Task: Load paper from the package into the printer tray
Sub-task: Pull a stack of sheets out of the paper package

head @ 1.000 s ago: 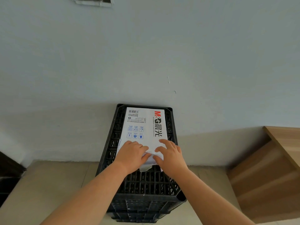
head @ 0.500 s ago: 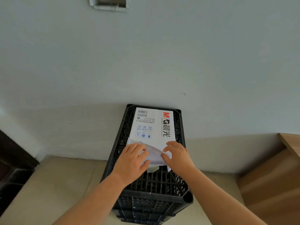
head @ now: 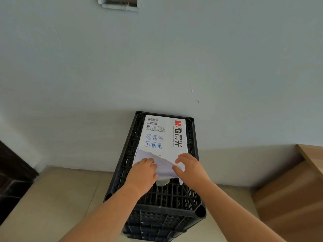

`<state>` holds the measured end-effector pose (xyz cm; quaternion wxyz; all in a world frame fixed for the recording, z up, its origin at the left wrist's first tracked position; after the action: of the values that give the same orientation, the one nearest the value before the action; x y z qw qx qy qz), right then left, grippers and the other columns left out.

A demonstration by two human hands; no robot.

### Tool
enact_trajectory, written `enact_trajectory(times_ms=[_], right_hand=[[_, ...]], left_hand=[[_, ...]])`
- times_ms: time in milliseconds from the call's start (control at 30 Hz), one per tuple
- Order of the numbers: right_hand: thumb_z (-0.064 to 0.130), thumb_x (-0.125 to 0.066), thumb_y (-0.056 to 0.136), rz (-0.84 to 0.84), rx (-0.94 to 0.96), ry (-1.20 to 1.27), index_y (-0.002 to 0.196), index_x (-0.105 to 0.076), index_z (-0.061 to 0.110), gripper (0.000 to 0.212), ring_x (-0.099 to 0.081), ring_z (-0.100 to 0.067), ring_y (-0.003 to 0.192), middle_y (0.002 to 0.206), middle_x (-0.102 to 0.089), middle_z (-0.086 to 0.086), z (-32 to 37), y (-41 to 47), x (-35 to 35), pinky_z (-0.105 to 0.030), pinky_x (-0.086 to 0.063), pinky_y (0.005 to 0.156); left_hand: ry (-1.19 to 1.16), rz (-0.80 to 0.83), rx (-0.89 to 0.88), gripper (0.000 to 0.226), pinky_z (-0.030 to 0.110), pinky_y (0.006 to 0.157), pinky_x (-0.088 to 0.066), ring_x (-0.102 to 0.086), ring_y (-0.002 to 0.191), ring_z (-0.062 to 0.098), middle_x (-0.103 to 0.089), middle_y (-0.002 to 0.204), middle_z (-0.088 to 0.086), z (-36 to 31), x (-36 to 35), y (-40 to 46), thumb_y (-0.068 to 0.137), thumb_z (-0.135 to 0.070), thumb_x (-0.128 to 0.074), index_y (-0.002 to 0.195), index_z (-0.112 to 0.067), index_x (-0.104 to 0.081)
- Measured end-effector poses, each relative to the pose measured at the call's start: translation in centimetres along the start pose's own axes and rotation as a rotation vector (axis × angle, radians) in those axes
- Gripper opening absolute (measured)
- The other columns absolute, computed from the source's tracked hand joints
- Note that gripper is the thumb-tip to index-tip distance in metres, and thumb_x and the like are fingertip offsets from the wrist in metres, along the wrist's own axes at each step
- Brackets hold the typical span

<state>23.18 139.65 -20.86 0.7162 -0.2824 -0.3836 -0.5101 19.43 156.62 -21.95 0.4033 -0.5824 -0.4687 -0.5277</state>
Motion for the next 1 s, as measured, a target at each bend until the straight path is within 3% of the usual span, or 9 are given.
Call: enact_trajectory(times_ms=[167, 333, 1000], right_hand=[[0.038, -0.058, 0.091, 0.001, -0.003, -0.001, 0.114, -0.063, 0.023, 0.029, -0.047, -0.013, 0.124, 0.136, -0.050, 0.007, 0.1, -0.2, 0.1, -0.030, -0.037, 0.104], [0.038, -0.059, 0.090, -0.003, -0.007, -0.004, 0.114, -0.063, 0.022, 0.029, -0.048, -0.013, 0.122, 0.133, -0.052, 0.007, 0.1, 0.0, 0.2, -0.027, -0.038, 0.101], [0.038, -0.058, 0.090, -0.003, -0.007, -0.011, 0.113, -0.063, 0.022, 0.028, -0.049, -0.013, 0.119, 0.129, -0.054, 0.008, -0.1, 0.3, 0.1, -0.031, -0.041, 0.100]], left_hand=[[0.087, 0.103, 0.020, 0.029, 0.035, 0.089, -0.047, -0.046, 0.112, 0.022, -0.052, 0.124, 0.006, -0.1, -0.3, 1.2, 0.096, -0.020, -0.046, 0.123, -0.014, -0.054], [0.150, 0.170, 0.008, 0.032, 0.037, 0.082, -0.051, -0.046, 0.109, 0.024, -0.051, 0.120, 0.009, 0.0, -0.3, 1.8, 0.090, -0.006, -0.050, 0.122, -0.010, -0.055], [0.262, 0.246, -0.057, 0.037, 0.039, 0.086, -0.051, -0.049, 0.113, 0.028, -0.049, 0.127, 0.013, 0.3, 0.2, 2.5, 0.086, 0.002, -0.052, 0.123, -0.004, -0.055]])
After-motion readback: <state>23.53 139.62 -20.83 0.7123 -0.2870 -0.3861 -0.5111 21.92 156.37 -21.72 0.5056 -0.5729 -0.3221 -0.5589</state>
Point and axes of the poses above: each hand's wrist, its own y-axis towards the middle knuckle, its own x-axis out of the back of the hand, z = x × y, the point moved 6 cm from there along y, towards the middle knuckle
